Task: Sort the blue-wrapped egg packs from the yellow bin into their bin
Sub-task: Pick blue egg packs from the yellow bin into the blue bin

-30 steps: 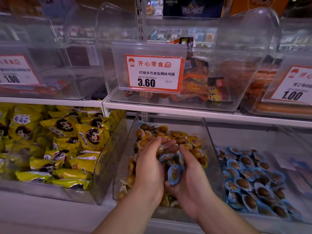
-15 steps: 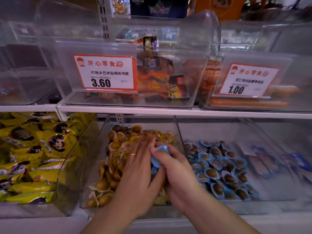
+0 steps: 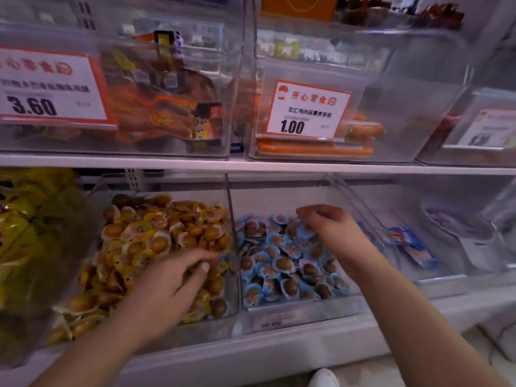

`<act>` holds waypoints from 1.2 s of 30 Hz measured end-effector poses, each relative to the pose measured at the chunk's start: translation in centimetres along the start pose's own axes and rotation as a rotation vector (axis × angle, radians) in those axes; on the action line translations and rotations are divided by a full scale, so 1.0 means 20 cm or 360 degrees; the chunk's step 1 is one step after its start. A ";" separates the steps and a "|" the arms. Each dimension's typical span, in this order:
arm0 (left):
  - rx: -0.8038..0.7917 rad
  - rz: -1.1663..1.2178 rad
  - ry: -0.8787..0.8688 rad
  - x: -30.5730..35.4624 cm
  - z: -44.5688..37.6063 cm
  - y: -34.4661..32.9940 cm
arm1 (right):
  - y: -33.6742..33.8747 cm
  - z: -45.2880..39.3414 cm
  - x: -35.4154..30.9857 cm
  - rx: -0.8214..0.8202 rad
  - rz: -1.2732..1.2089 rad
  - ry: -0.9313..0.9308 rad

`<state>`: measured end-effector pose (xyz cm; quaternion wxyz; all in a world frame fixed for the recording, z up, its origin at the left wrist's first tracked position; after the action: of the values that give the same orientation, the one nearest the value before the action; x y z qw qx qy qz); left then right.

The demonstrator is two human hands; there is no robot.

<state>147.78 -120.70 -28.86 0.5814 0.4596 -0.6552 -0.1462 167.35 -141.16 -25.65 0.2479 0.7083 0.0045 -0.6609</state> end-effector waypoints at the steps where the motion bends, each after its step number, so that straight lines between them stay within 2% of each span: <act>1: -0.0069 -0.0042 0.0019 -0.01 0.00 -0.02 | 0.06 -0.03 0.08 0.0009 0.0186 -0.0043; 3: -0.0225 -0.0125 0.0067 -0.05 -0.01 -0.07 | 0.15 -0.06 0.19 0.0089 0.0313 -0.0090; 6: -0.0522 -0.0253 0.0151 -0.10 -0.02 -0.17 | 0.23 -0.08 0.22 0.0247 0.0202 -0.0001; 9: -0.0925 -0.0156 0.0217 -0.10 -0.02 -0.28 | 0.17 -0.05 0.17 0.0228 -0.0029 0.0059; 12: -0.1093 -0.0190 0.0171 -0.06 -0.04 -0.34 | 0.05 -0.01 0.11 0.0137 -0.0062 0.0151; 17: -0.0898 -0.0244 0.0275 -0.07 -0.05 -0.30 | -0.16 0.12 -0.05 0.0015 0.0051 0.0449; 20: -0.0486 -0.0093 0.0341 -0.09 -0.04 -0.15 | -0.26 0.20 -0.15 -0.0032 0.0104 0.0635; 23: 0.0086 0.0588 0.0370 -0.06 -0.03 0.05 | -0.35 0.29 -0.25 -0.0210 0.0128 0.0886; 24: 0.0186 0.0826 0.0362 -0.04 -0.03 0.09 | -0.40 0.33 -0.28 -0.0313 0.0204 0.0991; 27: 0.0199 0.1091 0.0220 0.07 -0.01 0.12 | -0.53 0.42 -0.32 -0.0518 0.0470 0.1308; 29: 0.0201 0.1101 0.0180 0.12 0.00 0.09 | -0.55 0.43 -0.33 -0.0462 0.0432 0.1336; 31: 0.0231 0.1211 0.0182 0.13 -0.02 0.08 | -0.51 0.40 -0.34 -0.0281 0.0339 0.1293; 33: 0.0277 0.1070 0.0190 0.09 -0.04 0.10 | -0.41 0.33 -0.33 -0.0034 0.0282 0.1171; 35: 0.0193 0.0441 0.0173 0.00 -0.08 0.08 | -0.31 0.22 -0.28 0.0137 0.0423 0.0937; 36: 0.0054 0.0078 0.0140 -0.03 -0.09 0.04 | -0.28 0.17 -0.23 0.0150 0.0571 0.0814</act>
<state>149.10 -119.14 -28.25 0.6053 0.4592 -0.6424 -0.1004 161.69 -135.94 -23.27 0.3181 0.8518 -0.0890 -0.4066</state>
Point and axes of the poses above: each hand's wrist, its own z-axis away from the middle knuckle, its own y-axis out of the back of the hand, x = y × z, the point moved 7 cm from there along -z, towards the middle knuckle, and after that the axes turned 3 degrees about x, right-handed, at the moved point
